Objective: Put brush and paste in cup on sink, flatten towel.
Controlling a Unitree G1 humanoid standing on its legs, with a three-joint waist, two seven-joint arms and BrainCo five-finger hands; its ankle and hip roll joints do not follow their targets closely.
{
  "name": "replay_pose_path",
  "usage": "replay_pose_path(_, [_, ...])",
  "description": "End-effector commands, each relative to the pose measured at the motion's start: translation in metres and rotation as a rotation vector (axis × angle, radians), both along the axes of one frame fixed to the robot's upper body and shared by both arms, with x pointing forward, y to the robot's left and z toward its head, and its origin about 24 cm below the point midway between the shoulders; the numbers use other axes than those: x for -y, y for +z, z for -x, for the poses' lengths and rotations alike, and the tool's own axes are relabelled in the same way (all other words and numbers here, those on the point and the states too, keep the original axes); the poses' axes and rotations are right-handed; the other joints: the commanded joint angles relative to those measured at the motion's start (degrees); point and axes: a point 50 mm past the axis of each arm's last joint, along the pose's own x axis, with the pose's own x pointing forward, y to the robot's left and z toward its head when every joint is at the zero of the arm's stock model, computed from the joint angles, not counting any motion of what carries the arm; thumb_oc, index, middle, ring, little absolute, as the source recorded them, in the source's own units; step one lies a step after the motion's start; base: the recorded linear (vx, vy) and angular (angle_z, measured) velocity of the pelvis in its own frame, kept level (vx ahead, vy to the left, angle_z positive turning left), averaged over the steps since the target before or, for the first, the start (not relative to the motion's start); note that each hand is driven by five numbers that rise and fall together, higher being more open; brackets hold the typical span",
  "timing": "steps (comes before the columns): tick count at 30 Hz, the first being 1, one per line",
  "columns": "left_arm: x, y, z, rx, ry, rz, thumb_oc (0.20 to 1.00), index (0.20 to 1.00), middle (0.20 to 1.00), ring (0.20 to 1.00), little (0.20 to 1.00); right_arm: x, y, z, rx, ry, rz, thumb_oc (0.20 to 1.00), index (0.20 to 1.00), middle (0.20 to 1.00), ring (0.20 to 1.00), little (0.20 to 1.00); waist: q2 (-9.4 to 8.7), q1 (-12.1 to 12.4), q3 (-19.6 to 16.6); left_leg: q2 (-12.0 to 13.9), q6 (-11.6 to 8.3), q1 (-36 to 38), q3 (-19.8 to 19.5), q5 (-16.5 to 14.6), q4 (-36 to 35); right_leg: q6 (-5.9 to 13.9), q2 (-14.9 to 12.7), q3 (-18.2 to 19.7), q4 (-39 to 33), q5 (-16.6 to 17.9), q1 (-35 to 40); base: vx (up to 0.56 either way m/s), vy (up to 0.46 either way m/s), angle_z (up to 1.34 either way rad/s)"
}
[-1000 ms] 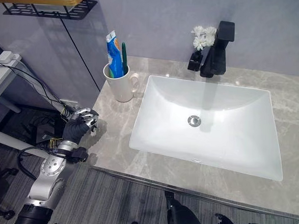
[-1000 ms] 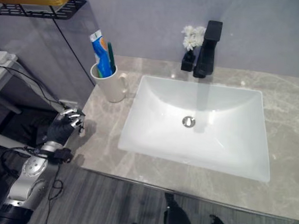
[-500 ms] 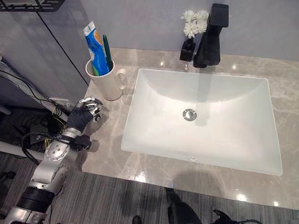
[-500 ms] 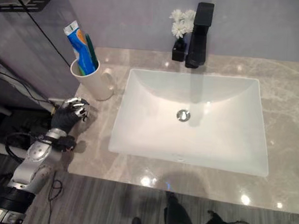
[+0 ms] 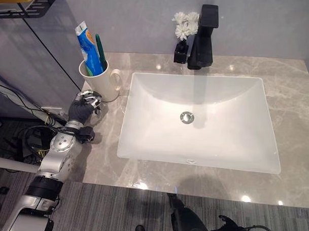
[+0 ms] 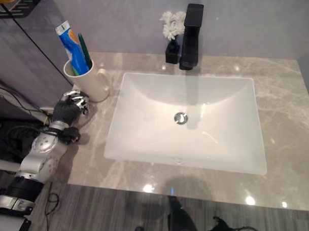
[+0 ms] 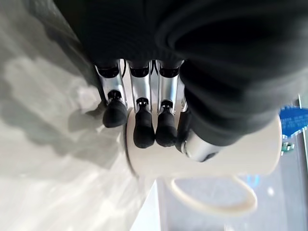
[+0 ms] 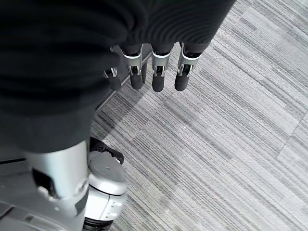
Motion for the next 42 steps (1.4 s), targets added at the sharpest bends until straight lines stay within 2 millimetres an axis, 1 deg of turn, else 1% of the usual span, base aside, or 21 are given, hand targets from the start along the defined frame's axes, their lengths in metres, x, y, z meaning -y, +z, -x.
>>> replay_pose_path(1, [0.014, 0.021, -0.014, 0.069, 0.020, -0.146, 0.200, 0.200, 0.200, 0.200, 0.200, -0.003, -0.002, 0.007, -0.001, -0.001, -0.003, 1.000, 1.000, 1.000, 1.000, 1.000, -1.94, -1.3, 0.2, -3.6, 0.73, 2.6, -0.6, 4.7, 0.2, 4.98, -2.8, 0.5, 2.5, -1.3, -0.5, -0.01, -0.025, -0.04])
replay_pose_path(5, [0.020, 0.027, -0.017, 0.089, 0.014, -0.162, 0.200, 0.200, 0.200, 0.200, 0.200, -0.003, -0.002, 0.007, -0.003, 0.001, -0.004, 1.000, 1.000, 1.000, 1.000, 1.000, -2.04, -1.3, 0.2, -3.3, 0.56, 2.4, -0.8, 4.8, 0.2, 4.95, -2.8, 0.1, 2.4, -1.3, -0.6, 0.00, -0.003, 0.01])
replay_pose_path(8, [0.025, 0.033, -0.024, 0.102, 0.022, -0.159, 0.200, 0.200, 0.200, 0.200, 0.200, -0.005, -0.001, 0.003, 0.010, 0.014, -0.004, 1.000, 1.000, 1.000, 1.000, 1.000, -2.10, -1.4, 0.2, -3.1, 0.40, 2.2, -0.9, 4.7, 0.2, 4.86, -3.0, -0.4, 2.4, -1.6, -0.5, 0.00, -0.006, 0.06])
replay_pose_path(9, [0.030, 0.036, -0.030, 0.102, 0.030, -0.133, 0.200, 0.200, 0.200, 0.200, 0.200, -0.008, 0.000, -0.003, 0.029, 0.024, -0.009, 1.000, 1.000, 1.000, 1.000, 1.000, -2.08, -1.5, 0.3, -3.0, 0.27, 2.2, -1.2, 4.7, 0.2, 4.78, -3.2, -0.9, 2.7, -1.9, -0.4, 0.00, -0.009, 0.09])
replay_pose_path(11, [0.029, 0.037, -0.029, 0.106, 0.030, -0.130, 0.200, 0.200, 0.200, 0.200, 0.200, -0.008, 0.001, -0.004, 0.034, 0.021, -0.008, 1.000, 1.000, 1.000, 1.000, 1.000, -2.03, -1.5, 0.3, -2.9, 0.25, 2.3, -1.3, 4.6, 0.2, 4.75, -3.3, -0.9, 2.8, -2.0, -0.3, 0.00, -0.002, 0.10])
replay_pose_path(14, [0.023, 0.036, -0.024, 0.113, 0.048, -0.151, 0.200, 0.200, 0.200, 0.200, 0.200, -0.007, 0.002, -0.008, 0.051, 0.012, -0.008, 1.000, 1.000, 1.000, 1.000, 1.000, -1.83, -1.0, 0.5, -3.0, 0.24, 2.6, -1.4, 4.5, 0.2, 4.67, -3.4, -1.1, 3.1, -2.1, -0.1, 0.00, 0.006, 0.08])
replay_pose_path(18, [0.000, 0.032, -0.015, 0.100, 0.113, -0.162, 0.200, 0.200, 0.200, 0.200, 0.200, -0.004, 0.003, -0.006, 0.049, 0.008, -0.004, 1.000, 1.000, 1.000, 1.000, 1.000, -1.47, -0.7, 0.8, -3.0, 0.24, 2.5, -1.5, 4.6, 0.2, 4.64, -3.4, -1.4, 3.0, -2.1, -0.2, 0.00, 0.000, 0.00])
replay_pose_path(19, [0.000, 0.032, -0.015, 0.100, 0.113, -0.162, 0.200, 0.200, 0.200, 0.200, 0.200, -0.004, 0.003, -0.006, 0.049, 0.008, -0.004, 1.000, 1.000, 1.000, 1.000, 1.000, -1.47, -0.7, 0.8, -3.0, 0.24, 2.5, -1.5, 4.6, 0.2, 4.64, -3.4, -1.4, 3.0, -2.1, -0.2, 0.00, 0.000, 0.00])
replay_pose_path(21, [-0.009, 0.033, -0.015, 0.094, 0.148, -0.165, 0.200, 0.200, 0.200, 0.200, 0.200, -0.003, 0.003, -0.006, 0.047, 0.009, -0.002, 1.000, 1.000, 1.000, 1.000, 1.000, -1.33, -0.7, 0.8, -3.0, 0.18, 2.3, -1.5, 4.8, 0.2, 4.63, -3.5, -1.6, 3.1, -2.2, -0.3, 0.00, 0.005, 0.02])
replay_pose_path(22, [-0.017, 0.033, -0.017, 0.083, 0.177, -0.160, 0.200, 0.200, 0.200, 0.200, 0.200, -0.002, 0.002, -0.003, 0.036, 0.013, 0.003, 1.000, 1.000, 1.000, 1.000, 1.000, -1.22, -0.8, 0.9, -2.9, 0.11, 2.1, -1.5, 4.9, 0.2, 4.62, -3.5, -1.7, 3.1, -2.2, -0.5, 0.00, 0.000, 0.00])
replay_pose_path(27, [-0.021, 0.045, -0.024, 0.097, 0.213, -0.157, 0.200, 0.200, 0.200, 0.200, 0.200, -0.001, 0.002, -0.002, 0.030, 0.014, 0.009, 1.000, 1.000, 1.000, 1.000, 1.000, -1.23, -1.3, 1.1, -2.7, -0.20, 1.5, -1.5, 5.7, 0.2, 4.57, -3.4, -2.1, 3.4, -2.3, -1.3, 0.00, -0.003, 0.01])
replay_pose_path(33, [-0.020, 0.053, -0.035, 0.082, 0.226, -0.190, 0.200, 0.200, 0.200, 0.200, 0.200, 0.000, 0.004, -0.006, 0.046, 0.014, 0.011, 1.000, 1.000, 1.000, 1.000, 1.000, -1.42, -2.0, 1.2, -2.6, -0.54, 0.9, -1.2, 6.4, 0.2, 4.51, -3.1, -1.9, 3.3, -2.3, -1.9, 0.00, -0.001, -0.01])
replay_pose_path(35, [-0.016, 0.060, -0.039, 0.092, 0.224, -0.198, 0.200, 0.200, 0.200, 0.200, 0.200, 0.000, 0.006, -0.011, 0.064, 0.012, 0.013, 1.000, 1.000, 1.000, 1.000, 1.000, -1.45, -2.3, 1.4, -2.6, -0.63, 0.5, -1.2, 6.8, 0.2, 4.49, -2.9, -1.8, 3.5, -2.3, -2.3, 0.00, 0.000, 0.00])
replay_pose_path(36, [-0.013, 0.064, -0.042, 0.100, 0.221, -0.190, 0.200, 0.200, 0.200, 0.200, 0.200, 0.000, 0.006, -0.012, 0.069, 0.008, 0.012, 1.000, 1.000, 1.000, 1.000, 1.000, -1.47, -2.4, 1.4, -2.6, -0.67, 0.2, -1.1, 7.0, 0.2, 4.46, -2.8, -1.7, 3.4, -2.2, -2.5, 0.00, 0.000, 0.00])
replay_pose_path(37, [-0.005, 0.068, -0.045, 0.114, 0.199, -0.189, 0.200, 0.200, 0.200, 0.200, 0.200, -0.001, 0.006, -0.014, 0.076, 0.005, 0.009, 1.000, 1.000, 1.000, 1.000, 1.000, -1.41, -2.6, 1.5, -2.6, -0.75, -0.2, -1.0, 7.4, 0.2, 4.48, -2.8, -1.7, 3.5, -2.2, -2.9, 0.00, 0.000, 0.00])
replay_pose_path(38, [-0.005, 0.068, -0.045, 0.114, 0.199, -0.189, 0.200, 0.200, 0.200, 0.200, 0.200, -0.001, 0.006, -0.014, 0.076, 0.005, 0.009, 1.000, 1.000, 1.000, 1.000, 1.000, -1.41, -2.6, 1.5, -2.6, -0.75, -0.2, -1.0, 7.4, 0.2, 4.48, -2.8, -1.7, 3.5, -2.2, -2.9, 0.00, 0.000, 0.00])
replay_pose_path(42, [0.010, 0.070, -0.047, 0.131, 0.159, -0.205, 0.200, 0.200, 0.200, 0.200, 0.200, -0.003, 0.005, -0.012, 0.074, 0.002, 0.000, 1.000, 1.000, 1.000, 1.000, 1.000, -1.09, -3.0, 1.5, -2.7, -0.78, -0.2, -0.8, 7.5, 0.2, 4.36, -2.6, -1.4, 3.6, -2.4, -3.1, 0.01, -0.001, 0.00])
